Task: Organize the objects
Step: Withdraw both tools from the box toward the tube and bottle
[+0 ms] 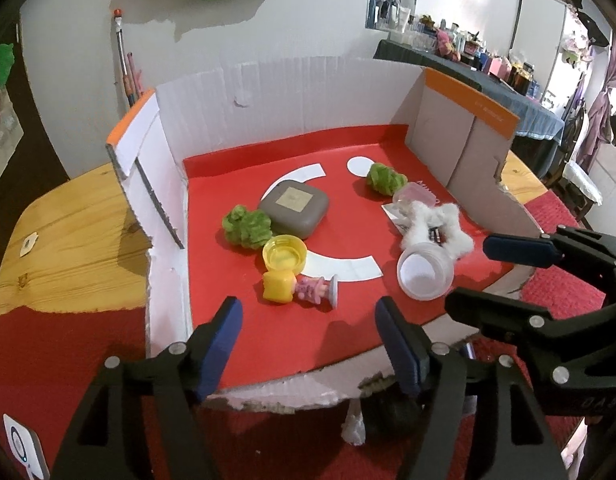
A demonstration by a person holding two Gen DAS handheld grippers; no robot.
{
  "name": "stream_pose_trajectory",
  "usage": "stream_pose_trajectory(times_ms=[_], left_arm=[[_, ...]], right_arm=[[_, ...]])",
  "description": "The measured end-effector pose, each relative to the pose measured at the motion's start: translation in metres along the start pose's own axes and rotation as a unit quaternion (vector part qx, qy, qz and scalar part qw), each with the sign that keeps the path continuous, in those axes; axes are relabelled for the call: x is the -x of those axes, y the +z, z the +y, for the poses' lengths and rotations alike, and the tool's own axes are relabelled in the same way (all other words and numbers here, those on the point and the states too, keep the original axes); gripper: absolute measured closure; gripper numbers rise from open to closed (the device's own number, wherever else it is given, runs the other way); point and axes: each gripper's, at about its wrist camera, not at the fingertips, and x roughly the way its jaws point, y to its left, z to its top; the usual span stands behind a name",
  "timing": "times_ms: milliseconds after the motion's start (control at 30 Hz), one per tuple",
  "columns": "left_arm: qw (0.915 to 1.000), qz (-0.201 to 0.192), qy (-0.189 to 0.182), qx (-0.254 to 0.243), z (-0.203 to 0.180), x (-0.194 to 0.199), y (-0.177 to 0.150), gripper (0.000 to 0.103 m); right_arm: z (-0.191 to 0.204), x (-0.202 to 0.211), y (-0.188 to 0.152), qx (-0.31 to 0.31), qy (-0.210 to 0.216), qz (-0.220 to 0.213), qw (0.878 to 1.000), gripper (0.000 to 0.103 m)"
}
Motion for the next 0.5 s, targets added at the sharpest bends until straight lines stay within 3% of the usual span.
stream_pose_trajectory(times_ms=[500], left_arm=[[0.9997,-0.023,0.007,0.009,-0.002,0.029,-0.015,0.015]], right_arm=[[0.012,0.03,-0.016,0.002,-0.011,-0.025,1.0,0.021]])
